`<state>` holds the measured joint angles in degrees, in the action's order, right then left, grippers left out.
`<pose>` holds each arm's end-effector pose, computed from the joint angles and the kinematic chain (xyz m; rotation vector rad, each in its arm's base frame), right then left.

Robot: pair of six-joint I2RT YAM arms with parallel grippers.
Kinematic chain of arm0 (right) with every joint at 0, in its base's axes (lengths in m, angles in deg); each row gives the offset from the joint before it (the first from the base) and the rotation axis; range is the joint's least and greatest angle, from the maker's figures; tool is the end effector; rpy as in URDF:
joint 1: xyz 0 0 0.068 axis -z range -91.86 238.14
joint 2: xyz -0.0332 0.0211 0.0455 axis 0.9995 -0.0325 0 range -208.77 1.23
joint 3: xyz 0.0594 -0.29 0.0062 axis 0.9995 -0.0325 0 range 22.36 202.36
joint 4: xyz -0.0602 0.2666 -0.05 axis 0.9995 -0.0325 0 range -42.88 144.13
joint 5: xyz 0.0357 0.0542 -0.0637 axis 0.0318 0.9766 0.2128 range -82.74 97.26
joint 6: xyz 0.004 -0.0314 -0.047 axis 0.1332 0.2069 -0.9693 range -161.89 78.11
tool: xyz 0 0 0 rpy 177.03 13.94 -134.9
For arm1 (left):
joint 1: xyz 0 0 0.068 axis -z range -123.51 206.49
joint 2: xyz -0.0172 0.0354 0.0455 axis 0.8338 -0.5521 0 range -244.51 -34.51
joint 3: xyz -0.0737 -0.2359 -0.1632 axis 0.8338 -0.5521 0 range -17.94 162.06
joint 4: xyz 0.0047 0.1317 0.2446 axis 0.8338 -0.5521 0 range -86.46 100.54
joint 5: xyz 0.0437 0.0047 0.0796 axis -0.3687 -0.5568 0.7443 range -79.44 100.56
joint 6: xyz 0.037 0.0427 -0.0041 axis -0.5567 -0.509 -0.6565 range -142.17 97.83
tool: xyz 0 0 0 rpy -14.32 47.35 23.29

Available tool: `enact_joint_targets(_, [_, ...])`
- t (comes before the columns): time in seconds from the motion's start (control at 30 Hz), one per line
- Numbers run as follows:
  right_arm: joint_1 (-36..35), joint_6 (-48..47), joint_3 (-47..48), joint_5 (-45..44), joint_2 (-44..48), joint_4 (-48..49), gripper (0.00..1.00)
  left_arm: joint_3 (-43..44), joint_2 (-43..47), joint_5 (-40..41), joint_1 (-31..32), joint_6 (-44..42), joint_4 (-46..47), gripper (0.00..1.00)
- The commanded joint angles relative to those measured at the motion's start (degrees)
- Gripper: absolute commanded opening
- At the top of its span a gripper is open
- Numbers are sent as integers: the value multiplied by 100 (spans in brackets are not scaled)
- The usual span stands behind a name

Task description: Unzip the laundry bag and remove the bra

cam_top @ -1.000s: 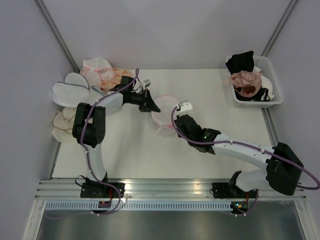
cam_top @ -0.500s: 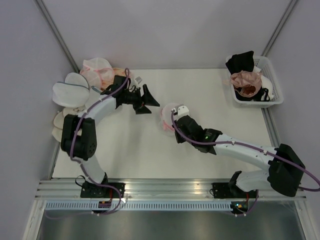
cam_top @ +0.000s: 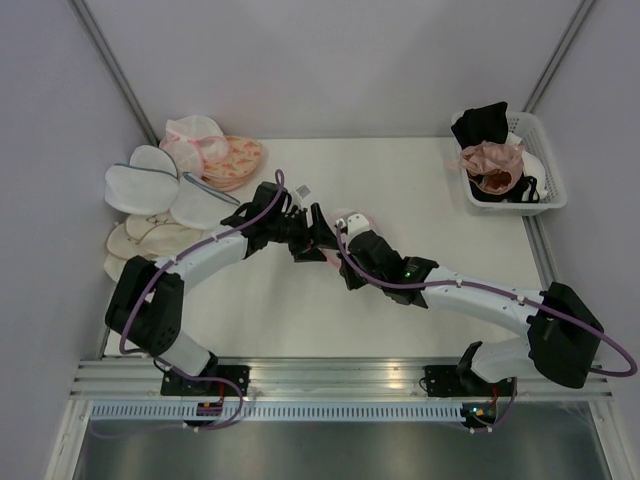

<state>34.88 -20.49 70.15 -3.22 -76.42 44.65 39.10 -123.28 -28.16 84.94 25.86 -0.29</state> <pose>0.1872 0.2387 0.2446 -0.5326 2.2281 0.4903 0.2923 -0.1866 0.2435 -0.0456 2.5681 -1.3907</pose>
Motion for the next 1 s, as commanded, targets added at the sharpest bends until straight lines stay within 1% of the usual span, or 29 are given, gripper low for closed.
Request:
enact_joint_targets(0.0, [-18,-14,187,152,188,253,0,71,-123,339,56,277,345,75])
enact_joint_targets(0.03, [-18,-31,178,152,232,253,0,71,-158,347,56,251,345,68])
enact_joint_targets(0.07, [-18,-49,178,160,311,244,1,71,-184,339,56,242,345,63])
enact_joint_targets(0.1, [-18,-40,169,195,329,236,1,71,-237,330,56,216,353,50])
enact_joint_targets(0.2, [-18,-58,178,196,443,192,0,36,-272,295,56,198,397,25])
enact_joint_targets(0.23, [-18,-58,187,204,461,183,0,27,-272,304,56,198,406,10])
enact_joint_targets(0.27, [-10,-67,187,222,496,174,1,27,-264,356,56,198,415,4])
enact_joint_targets(0.3, [-18,-67,196,283,505,148,1,36,-263,365,56,181,415,2])
enact_joint_targets(0.47, [-18,12,248,257,496,-106,0,132,-307,427,21,119,398,2])
enact_joint_targets(0.57, [-18,56,450,196,365,-686,0,220,-342,400,-93,57,336,2])
enact_joint_targets(0.67, [-18,144,442,3,417,-1160,0,378,-343,365,-260,-65,187,2])
enact_joint_targets(0.73, [-10,197,363,-216,496,-1319,0,492,-369,286,-383,-171,117,2])
enact_joint_targets(0.77, [-18,214,319,-592,522,-1459,1,528,-421,156,-453,-241,64,2])
enact_joint_targets(0.8, [-18,232,310,-761,531,-1530,0,563,-456,93,-471,-276,29,2])
enact_joint_targets(0.97, [8,442,432,-1666,286,-1943,0,791,-615,-135,-586,-496,-130,2])
